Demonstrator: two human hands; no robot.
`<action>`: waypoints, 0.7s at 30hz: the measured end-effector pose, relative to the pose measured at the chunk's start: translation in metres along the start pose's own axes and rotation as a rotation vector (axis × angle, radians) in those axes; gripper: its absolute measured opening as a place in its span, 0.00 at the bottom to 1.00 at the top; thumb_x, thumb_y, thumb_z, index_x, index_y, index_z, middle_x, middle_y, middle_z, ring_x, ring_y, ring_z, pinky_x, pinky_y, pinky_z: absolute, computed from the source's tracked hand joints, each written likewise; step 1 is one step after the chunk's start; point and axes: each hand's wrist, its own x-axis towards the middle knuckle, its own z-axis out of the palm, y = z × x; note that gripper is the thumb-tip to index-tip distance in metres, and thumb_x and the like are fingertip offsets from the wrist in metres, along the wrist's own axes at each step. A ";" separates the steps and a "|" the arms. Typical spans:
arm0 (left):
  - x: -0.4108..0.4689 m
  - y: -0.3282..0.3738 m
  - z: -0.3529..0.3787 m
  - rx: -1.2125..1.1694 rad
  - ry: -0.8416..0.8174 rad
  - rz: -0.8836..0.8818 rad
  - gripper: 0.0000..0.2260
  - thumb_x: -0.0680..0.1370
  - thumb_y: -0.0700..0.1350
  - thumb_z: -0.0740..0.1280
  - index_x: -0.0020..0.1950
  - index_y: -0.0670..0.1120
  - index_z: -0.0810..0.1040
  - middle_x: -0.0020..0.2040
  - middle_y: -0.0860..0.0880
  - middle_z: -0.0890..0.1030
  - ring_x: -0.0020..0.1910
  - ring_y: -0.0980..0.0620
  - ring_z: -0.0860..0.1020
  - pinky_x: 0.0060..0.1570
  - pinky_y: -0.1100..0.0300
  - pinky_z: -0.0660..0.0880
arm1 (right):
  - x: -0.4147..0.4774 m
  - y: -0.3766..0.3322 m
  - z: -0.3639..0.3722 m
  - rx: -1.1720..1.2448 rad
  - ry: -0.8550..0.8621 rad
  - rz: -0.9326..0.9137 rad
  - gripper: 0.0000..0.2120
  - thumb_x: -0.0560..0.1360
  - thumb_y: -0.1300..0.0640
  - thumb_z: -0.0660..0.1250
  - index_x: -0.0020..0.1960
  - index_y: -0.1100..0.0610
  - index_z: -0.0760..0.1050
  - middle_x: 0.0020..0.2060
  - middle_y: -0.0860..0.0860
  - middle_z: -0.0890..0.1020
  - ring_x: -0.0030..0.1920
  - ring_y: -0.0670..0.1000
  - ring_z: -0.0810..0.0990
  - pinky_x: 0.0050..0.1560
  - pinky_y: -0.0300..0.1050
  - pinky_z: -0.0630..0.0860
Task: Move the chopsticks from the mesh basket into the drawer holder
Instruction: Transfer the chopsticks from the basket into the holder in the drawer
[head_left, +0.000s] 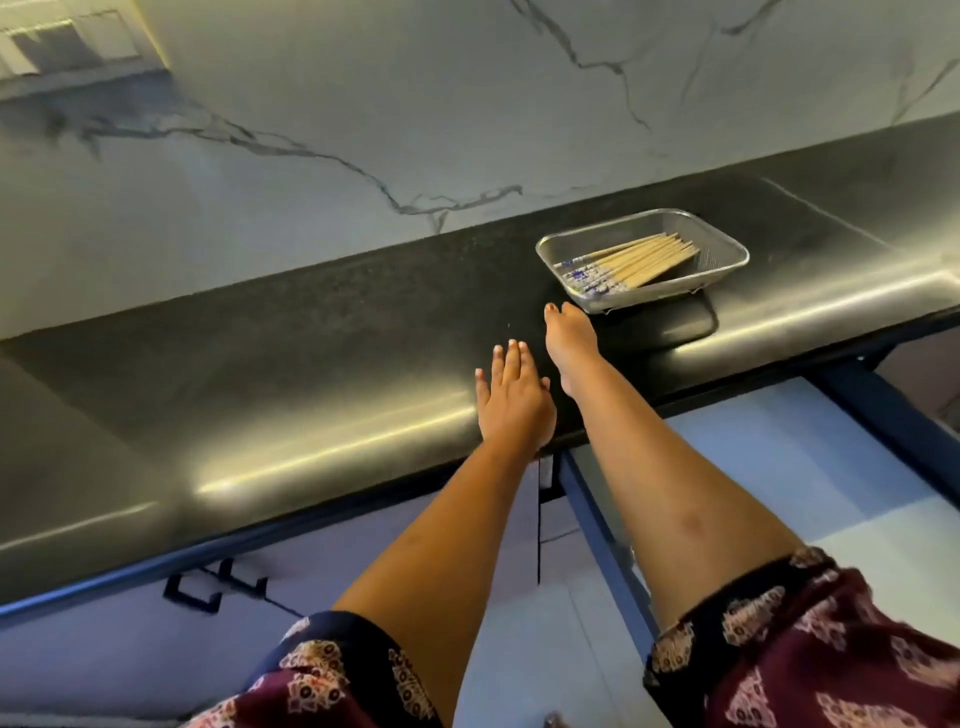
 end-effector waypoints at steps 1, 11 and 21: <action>0.012 0.002 -0.004 0.012 -0.011 0.003 0.25 0.83 0.48 0.46 0.78 0.44 0.42 0.79 0.49 0.42 0.77 0.51 0.38 0.74 0.49 0.36 | 0.010 -0.007 0.002 0.037 0.016 0.006 0.23 0.83 0.52 0.53 0.76 0.57 0.59 0.74 0.55 0.65 0.73 0.57 0.66 0.68 0.51 0.65; 0.115 0.033 -0.040 0.104 0.014 0.154 0.25 0.83 0.47 0.49 0.78 0.46 0.45 0.79 0.49 0.45 0.78 0.50 0.41 0.74 0.46 0.37 | 0.086 -0.051 -0.032 0.362 0.118 0.163 0.16 0.81 0.59 0.57 0.66 0.64 0.71 0.63 0.60 0.77 0.58 0.59 0.79 0.54 0.48 0.77; 0.199 0.080 -0.040 0.315 -0.097 0.414 0.22 0.80 0.41 0.57 0.74 0.49 0.62 0.75 0.49 0.65 0.76 0.49 0.59 0.72 0.38 0.39 | 0.141 -0.053 -0.075 0.469 0.232 0.302 0.16 0.79 0.62 0.58 0.67 0.63 0.69 0.61 0.58 0.77 0.59 0.58 0.79 0.41 0.44 0.74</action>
